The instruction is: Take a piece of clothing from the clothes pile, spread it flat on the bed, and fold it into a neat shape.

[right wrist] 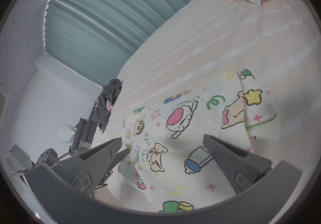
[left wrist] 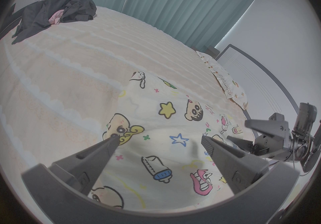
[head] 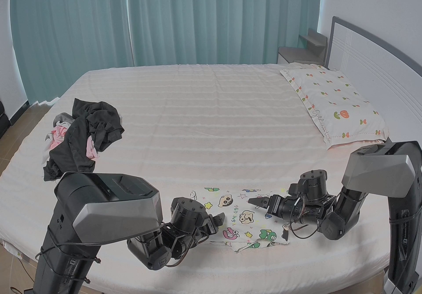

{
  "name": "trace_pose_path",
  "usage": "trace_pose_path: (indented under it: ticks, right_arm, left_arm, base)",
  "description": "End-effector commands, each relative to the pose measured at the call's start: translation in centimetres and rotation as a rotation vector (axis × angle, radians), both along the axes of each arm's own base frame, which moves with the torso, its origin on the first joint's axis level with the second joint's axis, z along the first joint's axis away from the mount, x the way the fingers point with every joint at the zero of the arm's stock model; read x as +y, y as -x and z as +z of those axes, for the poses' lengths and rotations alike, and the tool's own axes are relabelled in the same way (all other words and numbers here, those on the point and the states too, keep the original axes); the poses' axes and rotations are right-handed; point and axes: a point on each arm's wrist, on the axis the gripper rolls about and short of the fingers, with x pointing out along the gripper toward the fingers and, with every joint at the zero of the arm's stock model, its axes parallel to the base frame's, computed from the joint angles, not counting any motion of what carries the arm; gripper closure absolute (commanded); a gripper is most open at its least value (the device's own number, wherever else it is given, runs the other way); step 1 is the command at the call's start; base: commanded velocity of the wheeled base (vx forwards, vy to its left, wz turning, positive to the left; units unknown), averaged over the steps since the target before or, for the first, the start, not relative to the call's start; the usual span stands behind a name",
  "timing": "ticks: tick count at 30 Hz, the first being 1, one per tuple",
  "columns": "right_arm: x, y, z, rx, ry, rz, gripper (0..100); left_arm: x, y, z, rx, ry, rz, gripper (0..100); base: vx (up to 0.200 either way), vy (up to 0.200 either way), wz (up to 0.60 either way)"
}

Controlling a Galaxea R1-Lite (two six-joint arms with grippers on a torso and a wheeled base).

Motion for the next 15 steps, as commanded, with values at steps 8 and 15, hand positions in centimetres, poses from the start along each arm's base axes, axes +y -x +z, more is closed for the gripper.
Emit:
trace_pose_path:
  ticks: [8, 15]
  right_arm:
    - [-0.5, -0.9, -0.1, 0.014, 0.115, -0.029, 0]
    - [-1.5, 0.4, 3.4, -0.024, 0.092, -0.031, 0]
  left_arm:
    - [0.1, 0.2, -0.2, 0.004, -0.014, -0.006, 0]
    - [0.1, 0.1, 0.3, -0.007, -0.002, -0.004, 0]
  base:
    - [0.0, 0.0, 0.0]
    - [0.0, 0.0, 0.0]
